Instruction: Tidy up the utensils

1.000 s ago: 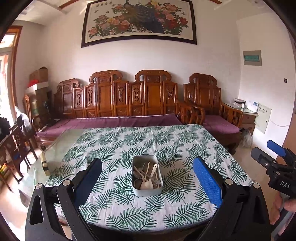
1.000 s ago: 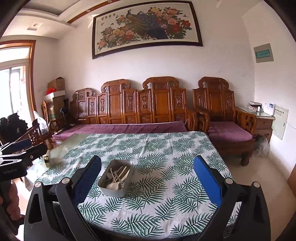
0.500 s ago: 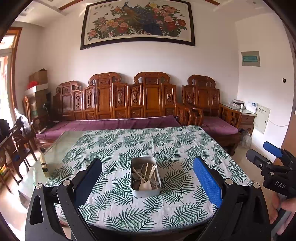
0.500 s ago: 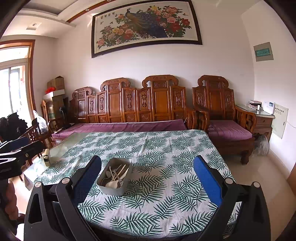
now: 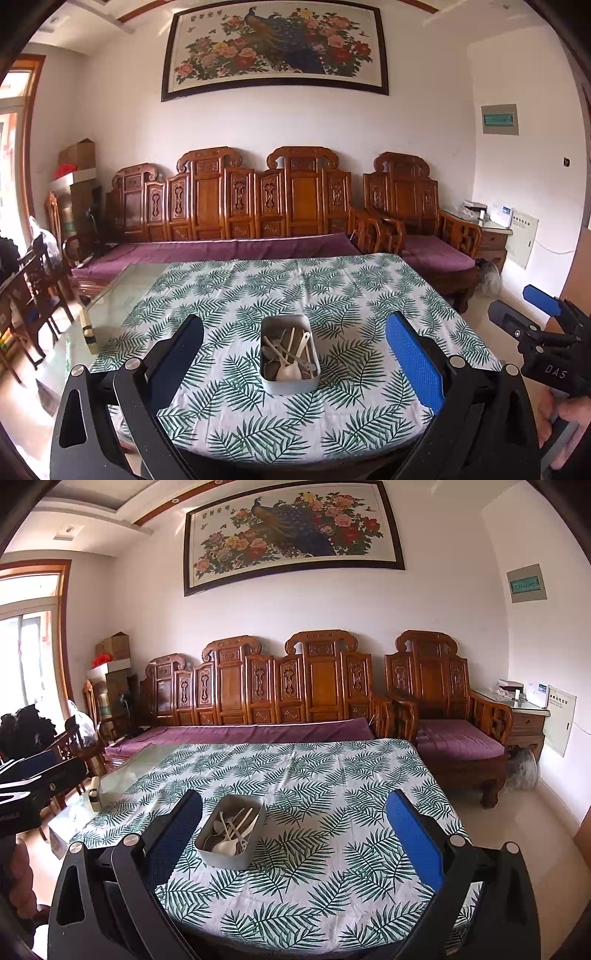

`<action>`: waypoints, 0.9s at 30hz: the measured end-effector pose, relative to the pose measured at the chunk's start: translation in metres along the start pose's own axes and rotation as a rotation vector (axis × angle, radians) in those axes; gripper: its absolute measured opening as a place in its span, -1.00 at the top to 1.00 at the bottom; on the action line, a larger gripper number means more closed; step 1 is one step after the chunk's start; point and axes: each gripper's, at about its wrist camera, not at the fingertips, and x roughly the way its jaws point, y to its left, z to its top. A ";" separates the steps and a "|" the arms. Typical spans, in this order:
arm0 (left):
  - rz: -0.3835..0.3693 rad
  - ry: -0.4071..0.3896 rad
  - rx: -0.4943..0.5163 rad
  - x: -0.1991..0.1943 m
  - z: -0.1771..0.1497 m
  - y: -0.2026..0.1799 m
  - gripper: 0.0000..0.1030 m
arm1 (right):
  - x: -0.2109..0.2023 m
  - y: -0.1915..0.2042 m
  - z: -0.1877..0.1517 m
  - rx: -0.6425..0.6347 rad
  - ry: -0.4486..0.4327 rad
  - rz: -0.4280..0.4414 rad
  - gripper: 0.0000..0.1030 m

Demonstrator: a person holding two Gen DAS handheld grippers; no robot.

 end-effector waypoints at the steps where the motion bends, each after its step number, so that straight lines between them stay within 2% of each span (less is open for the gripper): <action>1: 0.001 0.000 0.000 0.000 0.000 0.000 -0.85 | -0.001 0.001 0.000 -0.001 -0.001 0.001 -0.95; 27: -0.002 0.005 -0.001 0.002 -0.002 0.000 -0.85 | 0.005 -0.001 -0.004 0.004 0.011 0.003 -0.95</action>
